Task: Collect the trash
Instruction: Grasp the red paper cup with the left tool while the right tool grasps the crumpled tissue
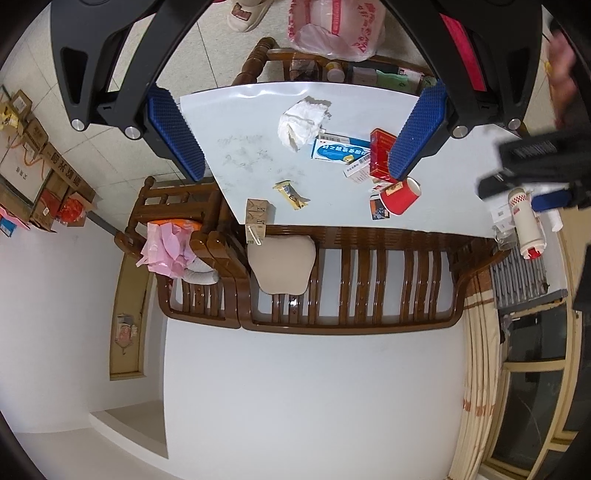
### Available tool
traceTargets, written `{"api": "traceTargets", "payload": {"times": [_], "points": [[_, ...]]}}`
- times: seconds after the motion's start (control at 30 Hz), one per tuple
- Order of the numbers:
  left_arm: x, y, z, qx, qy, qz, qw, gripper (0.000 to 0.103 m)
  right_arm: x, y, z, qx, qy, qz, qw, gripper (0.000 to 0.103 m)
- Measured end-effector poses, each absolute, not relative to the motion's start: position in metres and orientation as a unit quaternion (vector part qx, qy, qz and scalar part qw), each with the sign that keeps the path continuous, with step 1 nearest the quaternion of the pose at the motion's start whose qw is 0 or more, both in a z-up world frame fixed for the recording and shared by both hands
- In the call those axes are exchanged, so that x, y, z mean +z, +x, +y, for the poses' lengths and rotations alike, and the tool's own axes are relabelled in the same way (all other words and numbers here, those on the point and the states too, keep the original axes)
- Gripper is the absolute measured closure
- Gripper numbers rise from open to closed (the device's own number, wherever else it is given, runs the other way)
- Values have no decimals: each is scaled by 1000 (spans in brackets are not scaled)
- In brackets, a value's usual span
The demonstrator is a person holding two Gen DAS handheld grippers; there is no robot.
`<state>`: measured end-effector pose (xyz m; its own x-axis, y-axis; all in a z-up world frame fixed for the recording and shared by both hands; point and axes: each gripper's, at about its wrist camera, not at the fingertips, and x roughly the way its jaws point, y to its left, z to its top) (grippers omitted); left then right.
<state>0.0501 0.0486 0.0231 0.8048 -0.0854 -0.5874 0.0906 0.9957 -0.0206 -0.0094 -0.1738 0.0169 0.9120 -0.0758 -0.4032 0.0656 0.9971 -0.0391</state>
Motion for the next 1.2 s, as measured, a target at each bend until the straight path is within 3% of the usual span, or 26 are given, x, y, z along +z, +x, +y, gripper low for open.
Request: {"api": "traceTargets", "payload": {"times": [0.33, 0.53, 1.2], "points": [[16, 129, 49, -95, 109, 406, 902, 8, 16, 62, -207, 23, 0, 293, 956, 5], [8, 177, 41, -141, 116, 461, 868, 8, 16, 91, -200, 42, -32, 329, 943, 5], [-59, 298, 29, -142, 176, 544, 808, 8, -35, 182, -199, 96, -72, 450, 885, 5]]}}
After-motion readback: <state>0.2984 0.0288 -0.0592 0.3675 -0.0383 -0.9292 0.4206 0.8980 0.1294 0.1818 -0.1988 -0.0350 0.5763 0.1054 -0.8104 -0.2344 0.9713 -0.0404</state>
